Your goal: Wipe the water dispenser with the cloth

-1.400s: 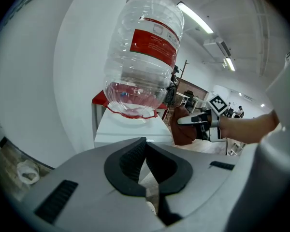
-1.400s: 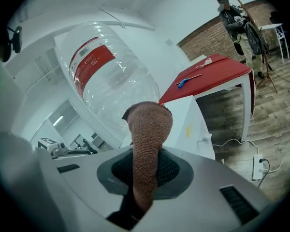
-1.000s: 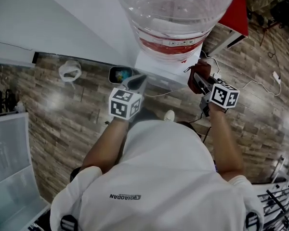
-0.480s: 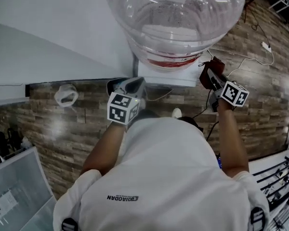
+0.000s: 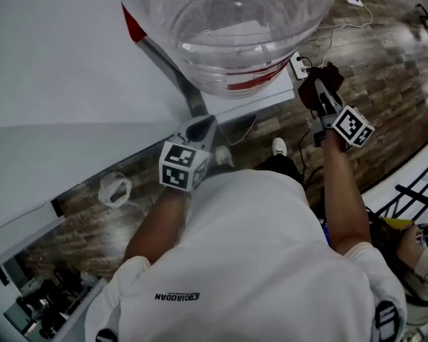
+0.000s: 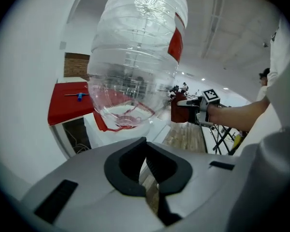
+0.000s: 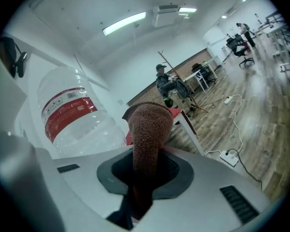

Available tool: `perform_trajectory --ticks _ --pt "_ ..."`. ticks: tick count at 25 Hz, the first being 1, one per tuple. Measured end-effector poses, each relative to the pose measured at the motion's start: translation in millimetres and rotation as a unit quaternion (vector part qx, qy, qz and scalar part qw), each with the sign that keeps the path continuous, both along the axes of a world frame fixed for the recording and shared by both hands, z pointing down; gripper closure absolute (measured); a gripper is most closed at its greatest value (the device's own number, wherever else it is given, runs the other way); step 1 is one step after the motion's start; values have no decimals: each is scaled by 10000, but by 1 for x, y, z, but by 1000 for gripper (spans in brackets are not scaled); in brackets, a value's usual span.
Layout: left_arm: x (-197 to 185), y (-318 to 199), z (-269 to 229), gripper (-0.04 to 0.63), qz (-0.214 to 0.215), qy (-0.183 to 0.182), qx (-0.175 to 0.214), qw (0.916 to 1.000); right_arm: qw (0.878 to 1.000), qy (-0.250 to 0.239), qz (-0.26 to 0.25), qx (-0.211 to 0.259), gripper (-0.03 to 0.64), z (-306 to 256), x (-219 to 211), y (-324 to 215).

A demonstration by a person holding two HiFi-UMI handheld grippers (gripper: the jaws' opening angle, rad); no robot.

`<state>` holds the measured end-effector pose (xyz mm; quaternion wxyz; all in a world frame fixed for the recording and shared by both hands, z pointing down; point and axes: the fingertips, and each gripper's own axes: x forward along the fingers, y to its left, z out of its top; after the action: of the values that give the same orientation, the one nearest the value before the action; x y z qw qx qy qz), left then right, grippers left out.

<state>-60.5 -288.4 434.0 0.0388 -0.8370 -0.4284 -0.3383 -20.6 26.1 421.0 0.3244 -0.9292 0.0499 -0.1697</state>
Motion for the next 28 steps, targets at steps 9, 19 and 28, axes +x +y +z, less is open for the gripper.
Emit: perform_trajectory --ticks 9,19,28 --pt "-26 27 3 606 1200 97 229 9925 9851 -342 613 1571 558 55 -72 -69" --pt "-47 69 6 606 1399 73 510 9888 9567 58 644 2839 558 68 -61 -86" --pt "-77 98 27 606 1089 76 963 9893 9427 128 508 3296 558 109 -70 -60"
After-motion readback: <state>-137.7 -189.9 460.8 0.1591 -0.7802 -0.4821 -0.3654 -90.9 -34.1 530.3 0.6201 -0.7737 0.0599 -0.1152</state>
